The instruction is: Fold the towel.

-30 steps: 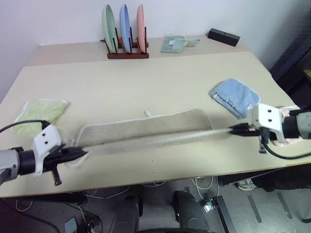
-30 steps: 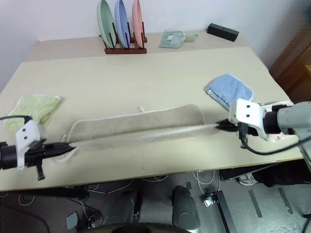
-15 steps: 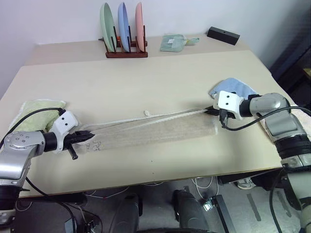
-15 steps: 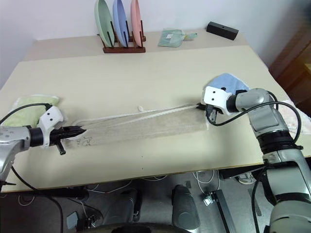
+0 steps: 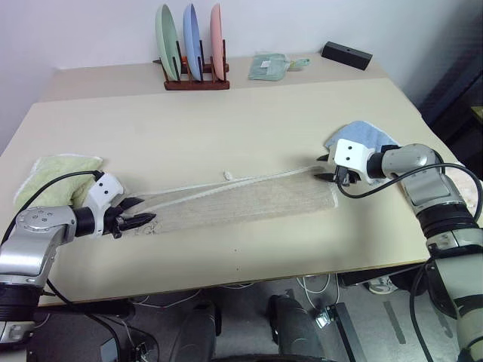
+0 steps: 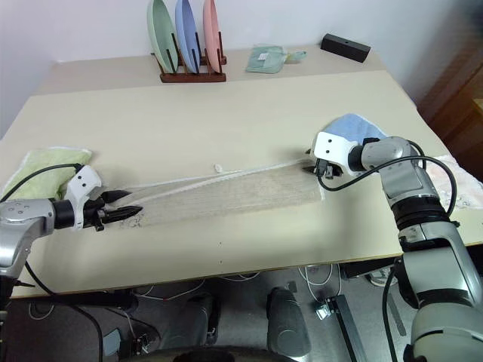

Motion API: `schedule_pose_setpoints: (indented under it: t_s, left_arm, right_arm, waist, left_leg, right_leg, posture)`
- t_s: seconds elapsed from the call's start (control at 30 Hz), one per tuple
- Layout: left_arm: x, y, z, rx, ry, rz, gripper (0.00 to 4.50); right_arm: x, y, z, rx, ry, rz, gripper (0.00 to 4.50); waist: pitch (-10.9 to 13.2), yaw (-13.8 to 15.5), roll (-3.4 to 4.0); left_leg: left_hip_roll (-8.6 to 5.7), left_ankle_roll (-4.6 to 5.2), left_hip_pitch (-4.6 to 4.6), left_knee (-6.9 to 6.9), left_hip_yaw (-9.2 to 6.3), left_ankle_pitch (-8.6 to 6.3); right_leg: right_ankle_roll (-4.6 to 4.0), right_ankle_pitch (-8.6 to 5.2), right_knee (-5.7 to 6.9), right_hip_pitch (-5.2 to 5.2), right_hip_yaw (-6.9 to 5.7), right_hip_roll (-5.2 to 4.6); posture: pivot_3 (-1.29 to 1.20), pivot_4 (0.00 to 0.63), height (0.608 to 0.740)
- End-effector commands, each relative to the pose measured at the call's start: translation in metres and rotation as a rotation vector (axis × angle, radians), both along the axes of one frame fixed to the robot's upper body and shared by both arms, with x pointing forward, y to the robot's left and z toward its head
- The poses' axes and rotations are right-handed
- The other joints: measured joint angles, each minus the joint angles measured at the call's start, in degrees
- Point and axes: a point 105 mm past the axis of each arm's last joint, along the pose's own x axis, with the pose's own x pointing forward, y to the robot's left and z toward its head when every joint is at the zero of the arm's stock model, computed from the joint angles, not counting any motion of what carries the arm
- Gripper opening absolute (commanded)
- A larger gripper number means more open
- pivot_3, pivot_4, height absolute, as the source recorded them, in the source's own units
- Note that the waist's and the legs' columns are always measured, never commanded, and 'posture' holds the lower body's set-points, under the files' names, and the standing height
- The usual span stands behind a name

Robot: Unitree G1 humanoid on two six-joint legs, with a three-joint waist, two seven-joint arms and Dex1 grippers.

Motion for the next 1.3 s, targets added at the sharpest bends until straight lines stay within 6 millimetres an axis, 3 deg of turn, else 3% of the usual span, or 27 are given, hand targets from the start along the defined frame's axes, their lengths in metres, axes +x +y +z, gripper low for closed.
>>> schedule_pose_setpoints:
  t_s: [0.03, 0.3, 0.47, 0.57, 0.63, 0.77, 0.8, 0.87, 0.97, 1.07, 1.17, 1.3]
  left_arm:
    - [0.013, 0.006, 0.028, -0.065, -0.143, 0.091, 2.74]
    - [0.04, 0.028, 0.037, -0.065, -0.321, 0.365, 2.74]
    - [0.039, 0.039, 0.04, -0.069, -0.395, 0.436, 2.74]
    - [0.033, 0.04, 0.055, -0.118, -0.452, 0.425, 2.74]
    - [0.029, 0.042, 0.066, -0.147, -0.48, 0.426, 2.74]
    - [0.011, 0.005, 0.067, -0.162, -0.415, 0.21, 2.74]
    - [0.003, -0.014, 0.061, -0.134, -0.39, 0.109, 2.74]
    - [-0.012, -0.05, 0.051, -0.107, -0.339, -0.069, 2.74]
    - [-0.023, -0.08, 0.045, -0.102, -0.32, -0.195, 2.74]
    - [-0.036, -0.126, 0.041, -0.149, -0.325, -0.352, 2.74]
    - [-0.043, -0.15, 0.041, -0.21, -0.319, -0.423, 2.74]
    - [-0.05, -0.163, 0.035, -0.229, -0.296, -0.483, 2.74]
  right_arm:
    - [0.008, -0.002, 0.023, 0.028, -0.114, -0.026, 2.69]
    - [0.02, -0.013, 0.023, 0.032, -0.214, -0.137, 2.69]
    - [0.012, -0.021, 0.039, 0.159, -0.23, -0.183, 2.69]
    - [-0.007, -0.023, 0.047, 0.302, -0.148, -0.191, 3.54]
    - [-0.027, -0.023, 0.05, 0.398, -0.075, -0.194, 4.45]
    - [-0.079, -0.01, 0.043, 0.637, 0.151, -0.176, 4.45]
    - [-0.088, -0.01, 0.036, 0.681, 0.197, -0.203, 4.45]
    - [-0.104, -0.007, 0.026, 0.794, 0.291, -0.261, 4.45]
    - [-0.118, -0.004, 0.017, 0.898, 0.38, -0.326, 4.45]
    - [-0.14, 0.001, -0.011, 0.975, 0.533, -0.441, 4.45]
    - [-0.14, 0.004, -0.029, 1.023, 0.573, -0.56, 4.45]
    - [-0.126, 0.001, -0.039, 1.13, 0.578, -0.718, 4.45]
  waist:
    - [0.0, 0.0, 0.0]
    - [0.0, 0.1, -0.01]
    - [0.0, 0.0, -0.01]
    - [0.0, 0.2, -0.01]
    - [0.0, 0.7, -0.02]
    - [0.0, 1.7, -0.03]
    - [0.0, 1.7, -0.03]
    - [0.0, 1.9, -0.03]
    - [0.0, 1.9, -0.03]
    - [-0.1, 2.2, -0.05]
    - [-0.1, 1.7, -0.05]
    - [-0.1, 1.4, -0.03]
  left_leg:
    - [0.0, 0.0, 0.0, 0.0, 0.0, 0.0]
    - [-0.01, -0.02, 0.0, 0.02, 0.0, 0.01]
    - [-0.01, -0.02, -0.01, -0.01, 0.0, 0.01]
    - [-0.01, -0.02, -0.02, -0.01, -0.01, 0.01]
    - [-0.01, -0.02, -0.03, 0.02, -0.01, 0.01]
    - [0.0, -0.01, -0.03, 0.05, -0.05, 0.01]
    - [-0.01, -0.01, -0.02, 0.04, -0.04, 0.01]
    - [-0.01, -0.01, 0.02, 0.06, -0.03, 0.0]
    - [0.01, -0.01, 0.11, 0.1, -0.04, 0.01]
    - [0.02, 0.0, 0.15, 0.14, -0.07, 0.01]
    - [0.0, 0.0, 0.15, 0.15, -0.08, 0.01]
    - [0.14, 0.01, 0.23, 0.13, -0.03, 0.01]
  right_leg:
    - [0.0, 0.0, 0.0, 0.0, 0.0, 0.0]
    - [0.0, 0.01, 0.04, 0.0, 0.02, 0.0]
    - [0.0, 0.01, 0.05, -0.06, 0.04, 0.0]
    - [0.0, 0.01, 0.05, -0.06, 0.04, 0.0]
    - [0.0, 0.01, 0.05, -0.04, 0.04, 0.0]
    - [0.01, 0.01, 0.04, 0.02, 0.04, -0.01]
    - [0.01, 0.01, 0.03, 0.04, 0.05, -0.01]
    - [-0.01, 0.0, -0.03, 0.11, 0.05, -0.01]
    - [-0.22, -0.1, -0.2, 0.32, 0.05, 0.02]
    - [-0.24, -0.1, -0.19, 0.41, 0.03, 0.04]
    - [-0.11, -0.03, -0.27, 0.46, 0.04, 0.04]
    - [-0.29, -0.07, -0.25, 0.45, 0.1, 0.22]
  posture:
    - [0.0, 0.15, 0.74]
    - [0.0, 0.15, 0.74]
    - [0.0, 0.15, 0.74]
    - [0.0, 0.15, 0.74]
    - [0.0, 0.15, 0.74]
    - [0.0, 0.15, 0.74]
    - [0.0, 0.15, 0.74]
    - [0.0, 0.15, 0.74]
    - [0.0, 0.15, 0.74]
    - [0.0, 0.15, 0.74]
    - [0.0, 0.15, 0.74]
    - [0.0, 0.15, 0.74]
